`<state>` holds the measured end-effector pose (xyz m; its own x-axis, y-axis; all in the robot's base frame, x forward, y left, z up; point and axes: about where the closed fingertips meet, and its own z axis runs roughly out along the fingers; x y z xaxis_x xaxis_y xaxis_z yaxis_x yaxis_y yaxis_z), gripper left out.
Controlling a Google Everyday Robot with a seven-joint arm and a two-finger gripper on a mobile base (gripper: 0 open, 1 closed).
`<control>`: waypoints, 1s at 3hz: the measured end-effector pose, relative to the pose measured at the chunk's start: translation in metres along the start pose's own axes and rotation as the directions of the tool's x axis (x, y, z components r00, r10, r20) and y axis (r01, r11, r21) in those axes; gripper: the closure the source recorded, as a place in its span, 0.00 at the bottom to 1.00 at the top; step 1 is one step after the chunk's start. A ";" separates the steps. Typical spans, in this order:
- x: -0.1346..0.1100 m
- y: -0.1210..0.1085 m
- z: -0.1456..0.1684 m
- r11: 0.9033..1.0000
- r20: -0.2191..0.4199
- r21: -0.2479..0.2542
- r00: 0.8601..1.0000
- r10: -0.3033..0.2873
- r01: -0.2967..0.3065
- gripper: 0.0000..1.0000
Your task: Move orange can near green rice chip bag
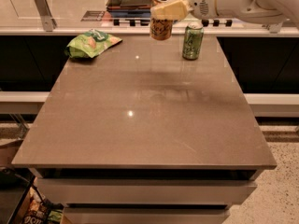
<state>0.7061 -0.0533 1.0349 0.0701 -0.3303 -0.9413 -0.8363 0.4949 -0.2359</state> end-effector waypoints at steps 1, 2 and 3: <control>0.005 -0.011 0.034 0.999 -0.013 -0.033 1.000 0.010 -0.011 1.00; 0.005 -0.012 0.093 0.997 -0.039 -0.075 0.999 0.015 -0.018 1.00; 0.006 -0.012 0.093 0.997 -0.039 -0.076 0.999 0.015 -0.018 1.00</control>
Offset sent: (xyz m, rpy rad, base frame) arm 0.0725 0.0672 -0.0236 -0.0408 0.0729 0.0805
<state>0.7673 0.0139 1.0100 0.0361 -0.3539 -0.9346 -0.8762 0.4385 -0.1999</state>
